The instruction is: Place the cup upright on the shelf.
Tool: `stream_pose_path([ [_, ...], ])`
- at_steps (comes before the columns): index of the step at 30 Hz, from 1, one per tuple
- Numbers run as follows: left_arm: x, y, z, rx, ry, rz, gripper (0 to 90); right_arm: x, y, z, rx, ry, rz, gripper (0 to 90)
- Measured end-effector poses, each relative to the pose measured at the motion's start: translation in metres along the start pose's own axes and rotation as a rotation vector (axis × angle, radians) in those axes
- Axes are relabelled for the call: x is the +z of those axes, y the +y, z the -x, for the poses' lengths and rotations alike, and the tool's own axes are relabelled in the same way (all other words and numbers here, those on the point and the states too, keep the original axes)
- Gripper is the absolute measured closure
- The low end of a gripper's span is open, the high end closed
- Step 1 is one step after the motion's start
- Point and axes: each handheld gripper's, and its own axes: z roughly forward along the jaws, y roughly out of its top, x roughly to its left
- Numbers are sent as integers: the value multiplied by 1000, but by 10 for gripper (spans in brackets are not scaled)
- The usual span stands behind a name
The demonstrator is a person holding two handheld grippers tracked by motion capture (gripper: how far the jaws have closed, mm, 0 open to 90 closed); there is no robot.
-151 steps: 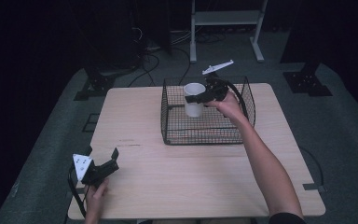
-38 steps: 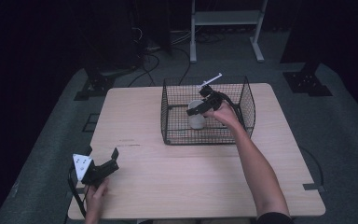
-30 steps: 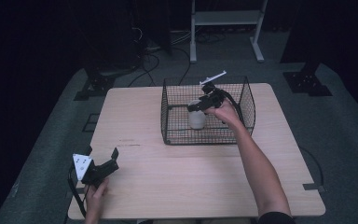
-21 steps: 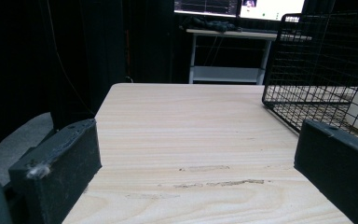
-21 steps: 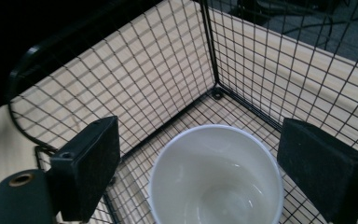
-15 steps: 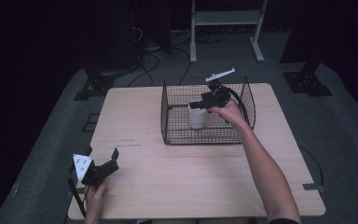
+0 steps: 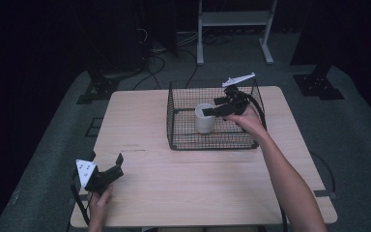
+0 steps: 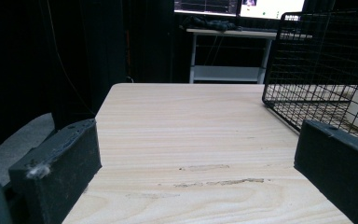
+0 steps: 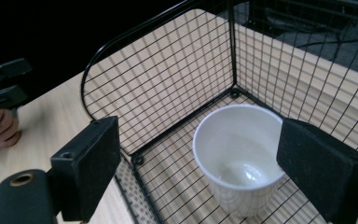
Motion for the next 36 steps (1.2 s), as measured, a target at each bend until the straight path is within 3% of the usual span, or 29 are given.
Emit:
stream_pose_path([
  [26,0,0,0,3,1,-1,0,-31,-27,-36,-67,72,13,130],
  [36,0,0,1,5,0,0,0,-39,-46,-41,-72,85,8,130],
])
